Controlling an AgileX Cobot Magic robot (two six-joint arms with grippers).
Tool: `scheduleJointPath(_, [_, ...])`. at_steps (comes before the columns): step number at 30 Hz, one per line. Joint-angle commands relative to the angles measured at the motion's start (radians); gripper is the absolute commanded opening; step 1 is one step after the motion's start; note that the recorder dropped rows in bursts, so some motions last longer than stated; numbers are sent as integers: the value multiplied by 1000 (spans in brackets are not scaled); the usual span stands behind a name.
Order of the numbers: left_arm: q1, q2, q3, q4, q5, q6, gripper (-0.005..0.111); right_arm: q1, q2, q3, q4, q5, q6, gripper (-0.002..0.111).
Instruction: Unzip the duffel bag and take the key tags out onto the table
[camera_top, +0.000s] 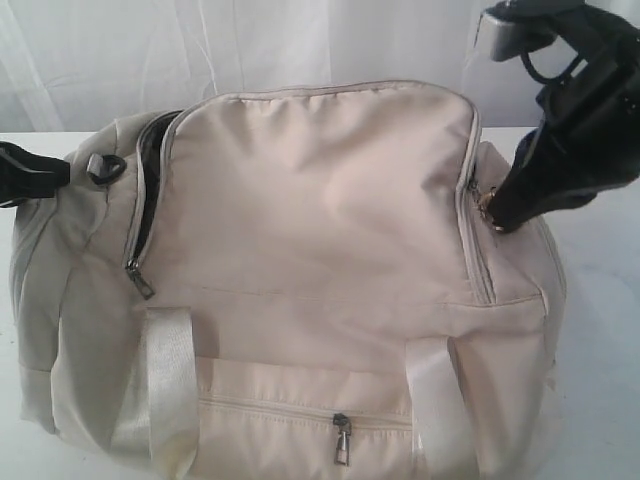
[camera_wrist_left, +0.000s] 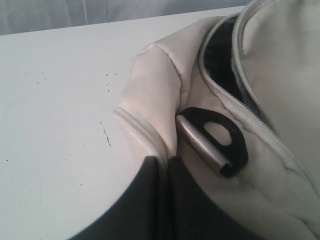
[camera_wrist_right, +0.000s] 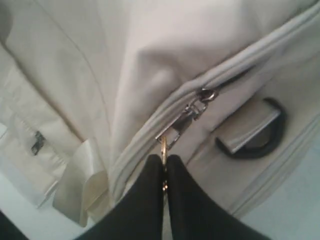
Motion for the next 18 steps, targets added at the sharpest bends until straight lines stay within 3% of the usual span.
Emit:
scheduleJointPath(1, [-7,-6,6,8,14,-6,0,-6,-61,93,60,28,-8,0])
scheduleJointPath(18, [-7,-6,6,8,4,-6,0,-6,-269,339,124,28,59,0])
